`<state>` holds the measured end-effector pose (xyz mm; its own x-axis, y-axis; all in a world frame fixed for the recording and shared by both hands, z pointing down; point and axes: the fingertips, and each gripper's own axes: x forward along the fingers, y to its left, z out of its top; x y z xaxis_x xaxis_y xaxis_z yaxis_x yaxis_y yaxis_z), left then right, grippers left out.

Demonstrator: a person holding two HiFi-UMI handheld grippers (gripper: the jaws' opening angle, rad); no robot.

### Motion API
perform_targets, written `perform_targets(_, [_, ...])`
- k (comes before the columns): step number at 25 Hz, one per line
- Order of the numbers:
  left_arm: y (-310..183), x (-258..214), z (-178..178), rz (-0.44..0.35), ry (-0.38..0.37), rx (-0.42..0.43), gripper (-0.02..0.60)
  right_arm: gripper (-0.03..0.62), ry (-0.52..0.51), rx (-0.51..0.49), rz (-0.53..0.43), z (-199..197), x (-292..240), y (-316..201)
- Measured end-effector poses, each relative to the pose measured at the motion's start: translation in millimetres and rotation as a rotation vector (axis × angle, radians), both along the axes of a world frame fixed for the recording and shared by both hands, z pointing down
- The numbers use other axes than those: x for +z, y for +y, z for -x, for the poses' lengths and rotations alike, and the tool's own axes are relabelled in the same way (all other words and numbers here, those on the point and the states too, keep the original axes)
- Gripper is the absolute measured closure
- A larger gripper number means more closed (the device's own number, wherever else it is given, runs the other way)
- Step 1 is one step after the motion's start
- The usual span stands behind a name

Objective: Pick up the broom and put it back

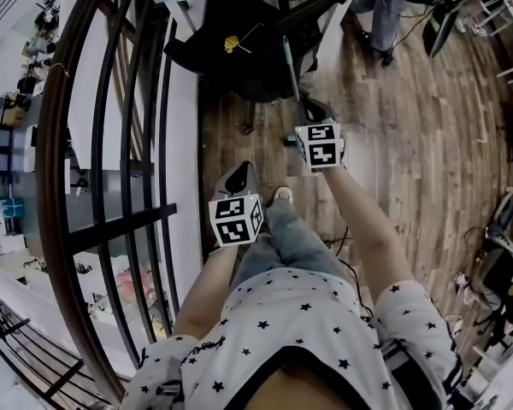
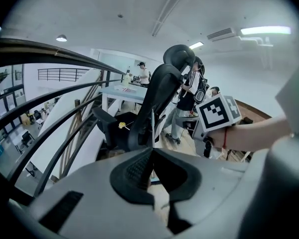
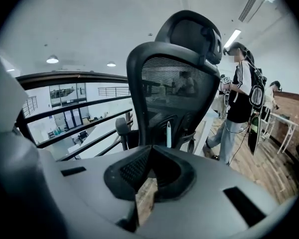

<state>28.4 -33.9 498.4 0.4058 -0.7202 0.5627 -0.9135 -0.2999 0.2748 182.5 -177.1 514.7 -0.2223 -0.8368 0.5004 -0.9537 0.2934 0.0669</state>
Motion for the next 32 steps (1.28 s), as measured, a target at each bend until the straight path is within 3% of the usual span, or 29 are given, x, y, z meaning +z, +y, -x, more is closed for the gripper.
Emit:
perform_targets(14, [78, -22, 23, -0.054, 0.018, -0.026, 0.571, 0.6, -0.054, -0.103, -0.042, 53, -40, 132])
perform_targets(32, [176, -35, 31, -0.076, -0.001, 0.013, 0.571, 0.6, -0.134, -0.13, -0.015, 87, -64, 260])
